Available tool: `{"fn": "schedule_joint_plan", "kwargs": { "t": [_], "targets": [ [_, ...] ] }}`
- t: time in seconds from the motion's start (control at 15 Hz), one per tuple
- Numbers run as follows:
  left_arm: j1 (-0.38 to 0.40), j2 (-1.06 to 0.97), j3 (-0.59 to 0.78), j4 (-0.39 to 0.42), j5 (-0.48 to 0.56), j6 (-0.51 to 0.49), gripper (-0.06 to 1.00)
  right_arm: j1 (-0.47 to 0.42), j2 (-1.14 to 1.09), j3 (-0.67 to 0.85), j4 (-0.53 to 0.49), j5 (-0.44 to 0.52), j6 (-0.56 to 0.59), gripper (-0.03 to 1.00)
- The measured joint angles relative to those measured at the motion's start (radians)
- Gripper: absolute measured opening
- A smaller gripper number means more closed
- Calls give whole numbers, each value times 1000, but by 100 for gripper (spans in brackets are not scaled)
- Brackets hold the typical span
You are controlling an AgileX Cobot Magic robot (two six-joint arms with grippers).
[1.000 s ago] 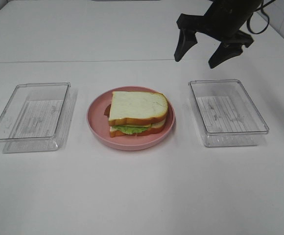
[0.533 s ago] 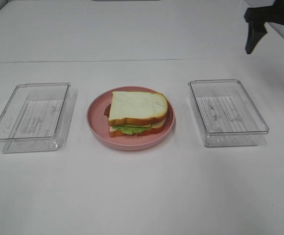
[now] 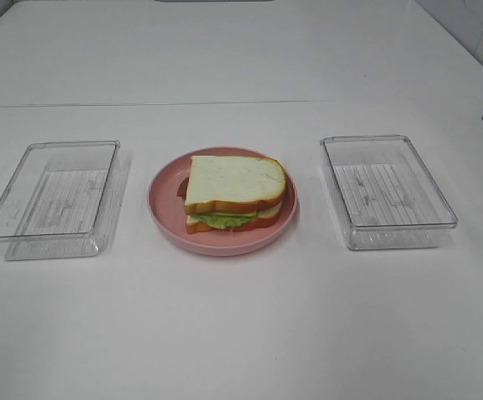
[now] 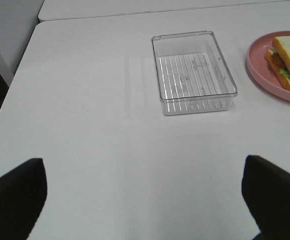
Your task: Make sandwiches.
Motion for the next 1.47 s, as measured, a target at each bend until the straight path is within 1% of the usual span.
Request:
{"fn": "schedule_joint_plan", "kwargs": {
  "t": [0.2, 0.4, 0.53, 0.6, 0.73, 0.8, 1.13, 1.33, 1.47],
  "targets": [
    [0, 0, 0, 0, 0, 0, 98, 40, -333, 287, 8, -107, 0, 87],
    [0, 0, 0, 0, 0, 0, 98, 41, -660, 503, 7, -128, 0, 87],
    [0, 0, 0, 0, 0, 0, 98, 41, -866, 596, 7, -125, 0, 87],
    [0, 0, 0, 0, 0, 0, 98, 41, -917, 617, 7, -123, 0, 87],
    [0, 0, 0, 0, 0, 0, 98, 41, -1093, 694, 7, -121, 0, 87],
    [0, 0, 0, 0, 0, 0, 98, 41, -1256, 750, 7, -115, -1, 87],
    [0, 0, 0, 0, 0, 0, 98, 41, -1525, 813, 7, -86, -9, 87],
    [0, 0, 0, 0, 0, 0, 98, 41, -1566, 866, 7, -66, -22, 87],
    [0, 0, 0, 0, 0, 0, 98, 41, -1566, 874, 7, -72, -30, 87]
  ]
}}
